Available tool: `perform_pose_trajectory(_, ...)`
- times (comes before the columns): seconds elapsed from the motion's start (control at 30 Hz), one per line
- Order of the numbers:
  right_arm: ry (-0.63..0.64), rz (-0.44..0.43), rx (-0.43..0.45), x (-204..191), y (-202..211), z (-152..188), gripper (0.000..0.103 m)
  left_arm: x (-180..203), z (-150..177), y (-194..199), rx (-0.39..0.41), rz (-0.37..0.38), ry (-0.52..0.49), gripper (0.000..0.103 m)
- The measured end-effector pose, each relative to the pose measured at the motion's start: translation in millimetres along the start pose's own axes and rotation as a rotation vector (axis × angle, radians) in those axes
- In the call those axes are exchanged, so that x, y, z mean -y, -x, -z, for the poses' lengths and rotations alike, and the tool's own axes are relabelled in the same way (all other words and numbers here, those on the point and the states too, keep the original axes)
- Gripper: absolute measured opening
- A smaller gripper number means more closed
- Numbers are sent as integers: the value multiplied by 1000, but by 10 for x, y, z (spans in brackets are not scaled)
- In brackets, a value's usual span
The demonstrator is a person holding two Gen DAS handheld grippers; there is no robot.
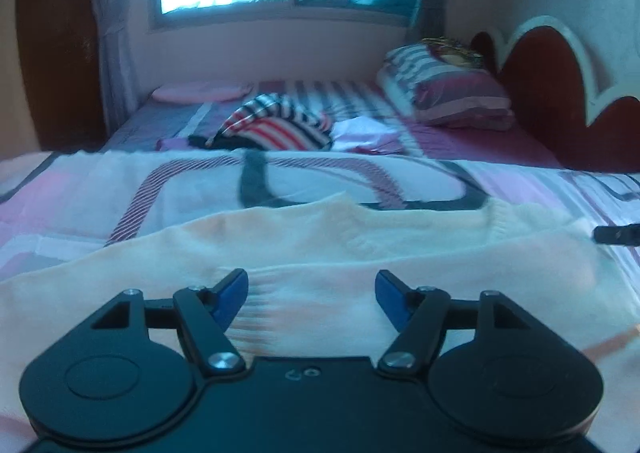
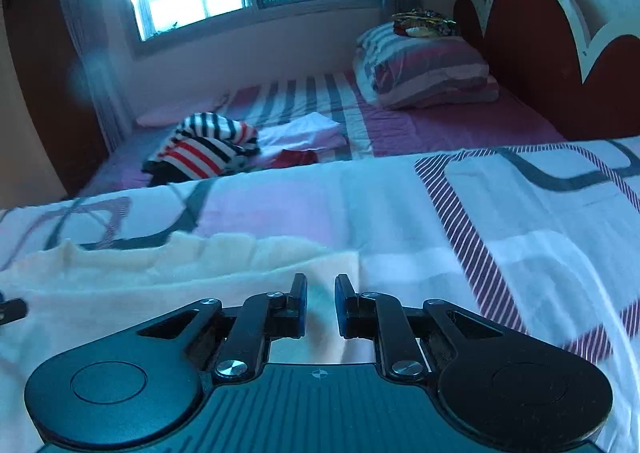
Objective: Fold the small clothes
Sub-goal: 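Move the left gripper to the sweater's side edge beside the folded sleeve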
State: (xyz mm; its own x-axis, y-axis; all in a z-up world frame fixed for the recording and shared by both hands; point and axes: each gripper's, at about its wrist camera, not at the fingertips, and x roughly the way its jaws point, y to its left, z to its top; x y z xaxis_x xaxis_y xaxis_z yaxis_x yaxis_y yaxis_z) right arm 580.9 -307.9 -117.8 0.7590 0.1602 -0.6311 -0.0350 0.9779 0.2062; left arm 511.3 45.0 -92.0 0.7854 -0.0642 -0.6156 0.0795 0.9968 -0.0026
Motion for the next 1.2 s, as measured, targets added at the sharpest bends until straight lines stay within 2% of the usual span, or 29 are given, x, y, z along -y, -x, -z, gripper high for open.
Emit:
perform_pose_trajectory(0.1, 63, 23, -47, -157, -30, 162, 15, 101, 103, -112, -54, 4, -37, 69)
perform_pose_trajectory(0.2, 108, 52, -28, -245, -9, 252, 16, 58, 146, -95, -46, 5, -21, 71)
perform_pose_trajectory(0.23, 108, 52, -33, -260, 19, 245, 16, 60, 117, -50, -52, -6, -16, 68)
perform_pose_trajectory(0.37, 102, 30, -12, -267, 319, 320, 16, 39, 115, 203, -14, 21, 8, 69)
perform_pose_trajectory(0.47, 98, 21, -26, -296, 495, 478, 16, 68, 200, 203, -40, 25, 0, 69)
perform_pose_trajectory(0.53, 102, 33, -50, -305, 489, 592, 16, 67, 278, 113, -80, 20, 5, 70)
perform_pose_trajectory(0.6, 91, 38, -40, -277, 474, 664, 16, 86, 326, 111, -56, 11, -15, 71)
perform_pose_trajectory(0.73, 70, 47, -46, -286, 497, 613, 16, 64, 290, 164, -71, 8, -9, 71)
perform_pose_trajectory(0.83, 56, 28, 13, -320, 740, 590, 16, -79, 334, 375, -42, -9, 21, 71)
perform_pose_trajectory(0.97, 24, 18, 25, -376, 925, 611, 17, -584, 531, 683, -37, -61, 126, 71)
perform_pose_trajectory(1.0, 17, 23, 25, -394, 955, 622, 28, -753, 592, 767, -37, -84, 162, 71)
perform_pose_trajectory(1.03, 9, 30, 27, -414, 981, 629, 58, -949, 650, 850, -36, -108, 206, 70)
perform_pose_trajectory(1.07, -2, 34, 40, -441, 1011, 641, 70, -1162, 715, 937, -29, -142, 255, 69)
perform_pose_trajectory(1.1, -8, 27, 59, -469, 1042, 656, 73, -1379, 780, 1024, -20, -184, 307, 68)
perform_pose_trajectory(1.2, -3, 2, 53, -620, 1025, 678, 73, -2099, 982, 1294, 10, -287, 500, 68)
